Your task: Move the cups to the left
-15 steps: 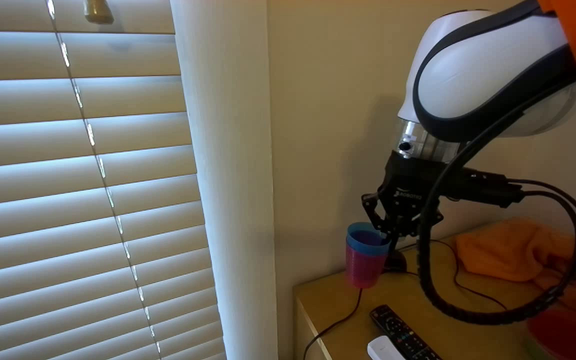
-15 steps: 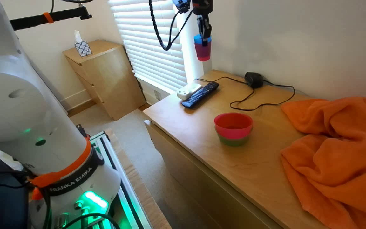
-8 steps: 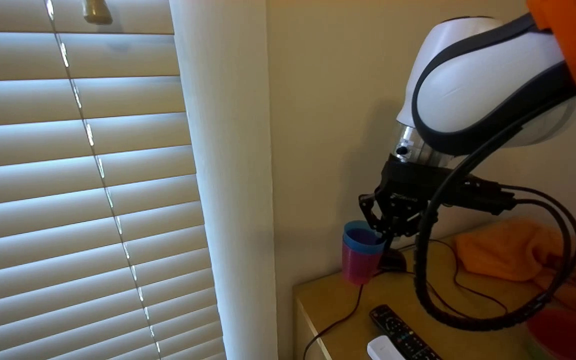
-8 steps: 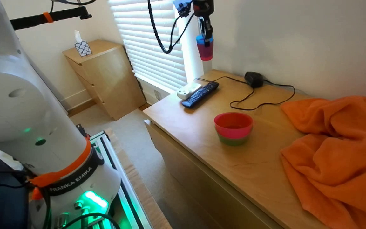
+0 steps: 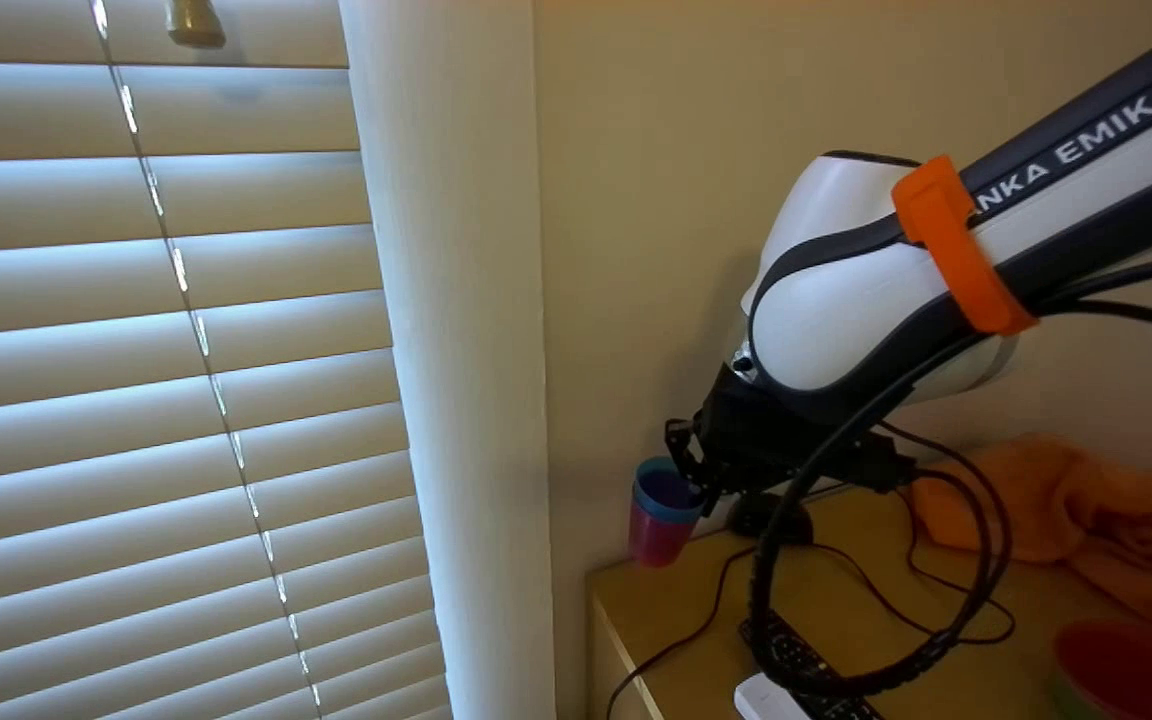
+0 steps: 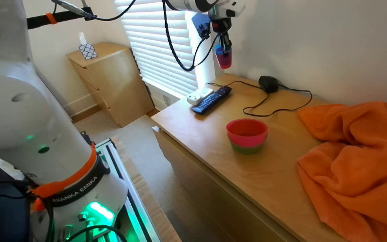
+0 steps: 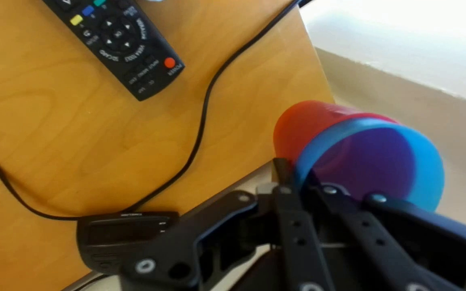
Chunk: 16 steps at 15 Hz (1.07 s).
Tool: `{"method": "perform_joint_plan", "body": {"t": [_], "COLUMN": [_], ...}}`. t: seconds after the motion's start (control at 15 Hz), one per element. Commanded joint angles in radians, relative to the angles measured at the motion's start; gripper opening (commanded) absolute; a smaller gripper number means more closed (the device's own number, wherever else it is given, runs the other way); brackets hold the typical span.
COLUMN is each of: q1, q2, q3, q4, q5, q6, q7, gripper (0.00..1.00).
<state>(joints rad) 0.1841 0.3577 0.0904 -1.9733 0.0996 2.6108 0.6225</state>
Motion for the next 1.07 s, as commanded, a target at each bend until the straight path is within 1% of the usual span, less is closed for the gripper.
{"method": "perform_joint_plan", "body": {"t": [0.0,0.33,0.47,0.73,0.87,1.0], "q1": [-0.009,-0.051,-0.058,-0.051,-0.038,-0.016], "q2": [0.061,0.120,0.131,0.138,0.129,0.119], "q3": [0.039,0.118,0.131,0.117,0.094,0.058], "q4": [0.063,0.113,0.117,0.108,0.097,0.090], "q5": [0.093,0.305,0.361,0.405,0.399,0.364], "q6": [0.031,0.009,-0.015,-0.092,-0.148,-0.195], "q7": [-0.086,-0.233,-0.250,-0.207,-0.156,-0.079], "gripper": [0.02,0.02,0.02,0.02,0.02,0.02]}}
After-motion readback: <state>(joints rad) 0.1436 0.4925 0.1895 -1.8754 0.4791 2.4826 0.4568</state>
